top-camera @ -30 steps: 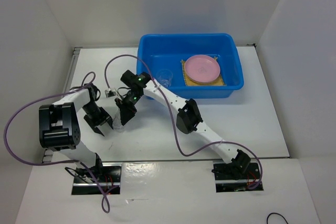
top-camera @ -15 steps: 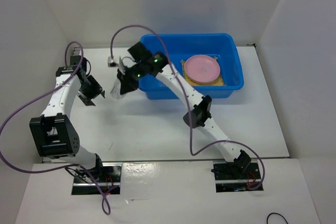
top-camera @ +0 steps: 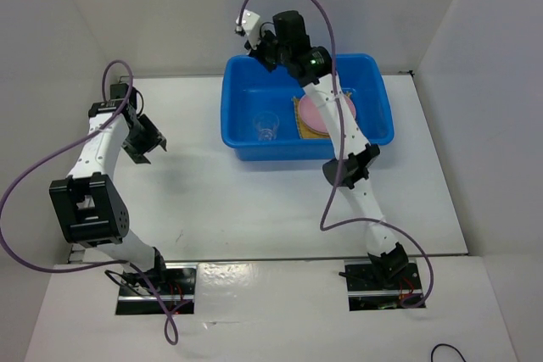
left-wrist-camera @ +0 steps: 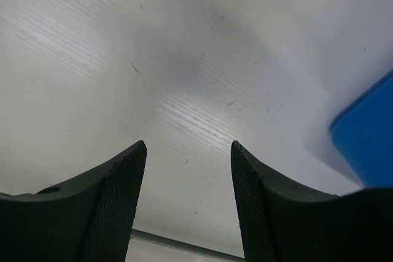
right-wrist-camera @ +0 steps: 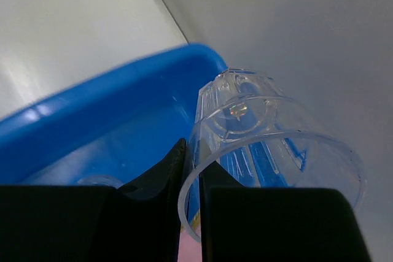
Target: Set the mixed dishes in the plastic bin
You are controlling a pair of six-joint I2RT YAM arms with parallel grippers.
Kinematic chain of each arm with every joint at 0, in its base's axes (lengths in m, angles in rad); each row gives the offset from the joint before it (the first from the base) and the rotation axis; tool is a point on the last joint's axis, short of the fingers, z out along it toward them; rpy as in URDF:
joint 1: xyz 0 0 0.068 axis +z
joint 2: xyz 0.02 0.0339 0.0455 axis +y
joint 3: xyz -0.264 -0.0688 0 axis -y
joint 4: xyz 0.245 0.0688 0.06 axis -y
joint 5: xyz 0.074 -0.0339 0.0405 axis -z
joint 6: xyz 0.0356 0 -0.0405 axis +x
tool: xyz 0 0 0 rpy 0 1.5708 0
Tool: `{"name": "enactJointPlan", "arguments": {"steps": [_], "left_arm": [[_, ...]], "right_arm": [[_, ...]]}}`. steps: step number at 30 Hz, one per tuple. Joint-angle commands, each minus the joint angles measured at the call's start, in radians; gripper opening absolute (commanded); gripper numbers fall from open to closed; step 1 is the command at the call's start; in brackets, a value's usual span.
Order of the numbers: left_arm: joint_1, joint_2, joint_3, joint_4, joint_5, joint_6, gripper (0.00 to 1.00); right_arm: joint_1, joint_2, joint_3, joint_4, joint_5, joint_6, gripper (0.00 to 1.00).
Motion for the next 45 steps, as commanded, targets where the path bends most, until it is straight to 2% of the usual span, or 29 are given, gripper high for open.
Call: {"name": "enactJointPlan", "arguments": {"steps": [1,4,7,12,15,18,20,23,31,35,38,39,40,41,42,44,45], "left_arm": [[0.003,0.003,0.044,0.018,0.01,0.033,0.65],[0.003,0.012,0.044,0.018,0.019,0.033,0.65],[0.003,0.012,0.034,0.018,0.019,0.033,0.65],[0.003,0.003,0.012,0.009,0.019,0.033,0.66],[0.003,0.003,0.012,0.009,0.019,0.033,0.66],[0.003,0.003,0.012,0.009,0.019,0.033,0.66],[0.003,0.003,0.003,0.009,0.03,0.033,0.66],[0.003,0.003,-0.006,0.018,0.05,0.022,0.67],[0.003,0.022,0.013,0.027,0.061,0.012,0.69],[-0.015,0.022,0.032,0.018,0.061,0.001,0.7],[-0.015,0.022,0.041,0.018,0.051,-0.008,0.7],[-0.015,0.013,0.05,0.018,0.042,-0.008,0.7],[-0.015,0.012,0.05,0.018,0.042,-0.008,0.7],[-0.015,0.003,0.06,0.018,0.027,-0.008,0.7],[-0.015,-0.009,0.069,0.032,0.027,0.008,0.71],[-0.015,-0.021,0.078,0.06,0.045,0.042,0.77],[-0.015,-0.04,0.078,0.073,0.06,0.056,0.8]], "right_arm": [[-0.041,0.108,-0.059,0.083,0.096,-0.06,0.0],[-0.061,0.151,-0.09,0.105,0.082,-0.06,0.0],[-0.083,0.241,-0.003,0.094,0.082,-0.05,0.0],[-0.103,0.278,-0.061,0.104,0.073,-0.05,0.0],[-0.113,0.318,-0.039,0.067,0.064,-0.05,0.0],[-0.123,0.341,-0.004,0.042,0.041,-0.05,0.07],[-0.123,0.341,-0.004,0.024,0.02,-0.05,0.16],[-0.123,0.341,-0.004,0.01,-0.004,-0.05,0.24],[-0.132,0.341,-0.004,0.014,-0.013,-0.06,0.27],[-0.141,0.33,-0.004,0.038,-0.013,-0.049,0.32],[-0.141,0.289,-0.004,0.048,-0.024,-0.023,0.52],[-0.15,0.272,-0.004,0.048,-0.024,-0.005,0.75],[-0.159,0.254,-0.004,0.065,-0.024,0.02,0.87],[-0.159,0.209,-0.004,0.085,-0.014,0.085,0.95],[-0.17,0.182,-0.004,0.085,-0.002,0.124,0.99],[-0.196,0.125,-0.004,0.073,-0.002,0.221,0.99],[-0.205,0.067,-0.004,0.002,-0.043,0.283,0.99]]}}
